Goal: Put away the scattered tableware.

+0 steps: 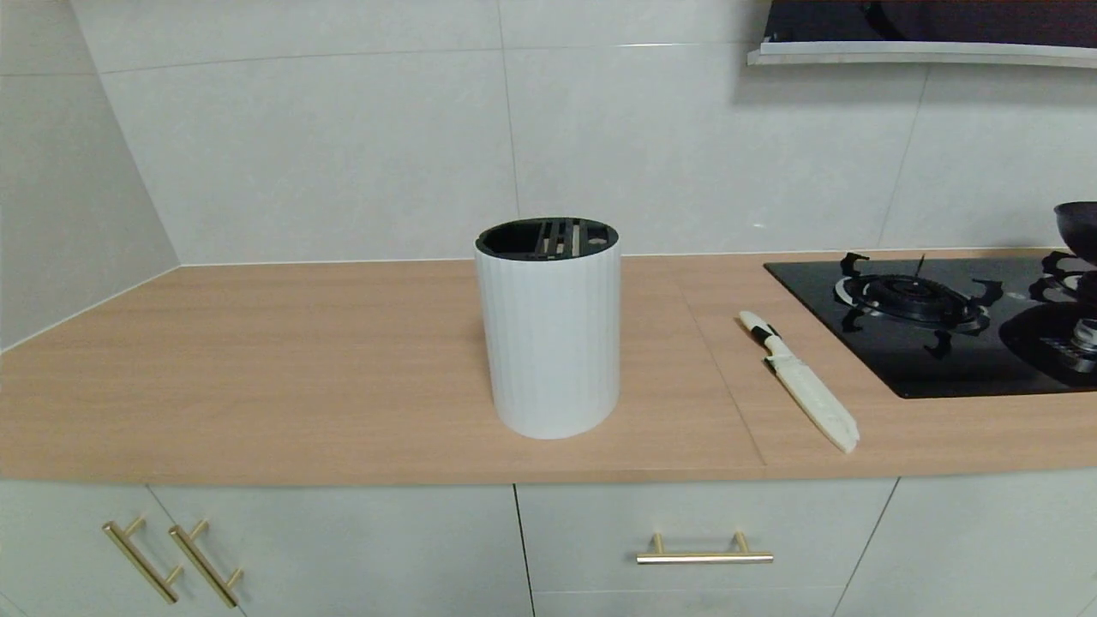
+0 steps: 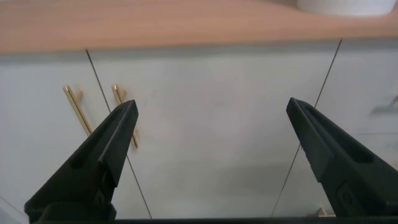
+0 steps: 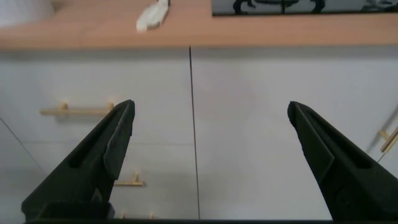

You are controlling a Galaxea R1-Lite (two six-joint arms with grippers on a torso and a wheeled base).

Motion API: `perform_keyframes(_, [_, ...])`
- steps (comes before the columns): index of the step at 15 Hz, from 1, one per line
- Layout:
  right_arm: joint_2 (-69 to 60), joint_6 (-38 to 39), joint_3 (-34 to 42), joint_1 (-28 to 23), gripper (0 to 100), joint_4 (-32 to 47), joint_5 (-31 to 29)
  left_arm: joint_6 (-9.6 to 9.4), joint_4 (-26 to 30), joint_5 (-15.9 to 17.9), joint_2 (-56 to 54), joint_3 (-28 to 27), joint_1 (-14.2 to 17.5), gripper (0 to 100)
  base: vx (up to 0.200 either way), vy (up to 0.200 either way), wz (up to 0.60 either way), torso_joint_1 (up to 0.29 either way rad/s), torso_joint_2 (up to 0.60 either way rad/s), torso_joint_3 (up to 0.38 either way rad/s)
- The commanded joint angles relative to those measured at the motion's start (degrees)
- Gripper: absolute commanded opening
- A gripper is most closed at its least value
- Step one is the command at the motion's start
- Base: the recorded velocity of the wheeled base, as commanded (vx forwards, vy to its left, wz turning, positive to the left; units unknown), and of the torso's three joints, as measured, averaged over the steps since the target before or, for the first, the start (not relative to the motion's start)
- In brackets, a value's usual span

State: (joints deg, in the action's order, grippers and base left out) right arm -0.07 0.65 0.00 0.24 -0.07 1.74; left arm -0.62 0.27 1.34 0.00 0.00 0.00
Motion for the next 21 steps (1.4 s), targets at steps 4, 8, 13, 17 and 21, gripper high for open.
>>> perform_keyframes(4, [0.1, 0.1, 0.0, 0.0, 100, 0.0, 0.0, 0.01, 0.0, 0.1, 0.0, 0.0, 0.0, 100, 0.0, 0.0, 0.0, 0.204, -0.49, -0.283])
perform_keyframes(8, [0.1, 0.1, 0.0, 0.0, 100, 0.0, 0.0, 0.01, 0.0, 0.0, 0.0, 0.0, 0.0, 100, 0.0, 0.0, 0.0, 0.238, -0.52, -0.288])
perform_keyframes(13, [0.1, 0.1, 0.0, 0.0, 100, 0.0, 0.0, 0.01, 0.0, 0.0, 0.0, 0.0, 0.0, 100, 0.0, 0.0, 0.0, 0.251, -0.55, -0.297])
perform_keyframes(17, [0.1, 0.1, 0.0, 0.0, 100, 0.0, 0.0, 0.01, 0.0, 0.1, 0.0, 0.0, 0.0, 100, 0.0, 0.0, 0.0, 0.277, -0.6, -0.316])
perform_keyframes(21, [0.1, 0.1, 0.0, 0.0, 100, 0.0, 0.0, 0.01, 0.0, 0.0, 0.0, 0.0, 0.0, 100, 0.0, 0.0, 0.0, 0.225, -0.46, -0.234])
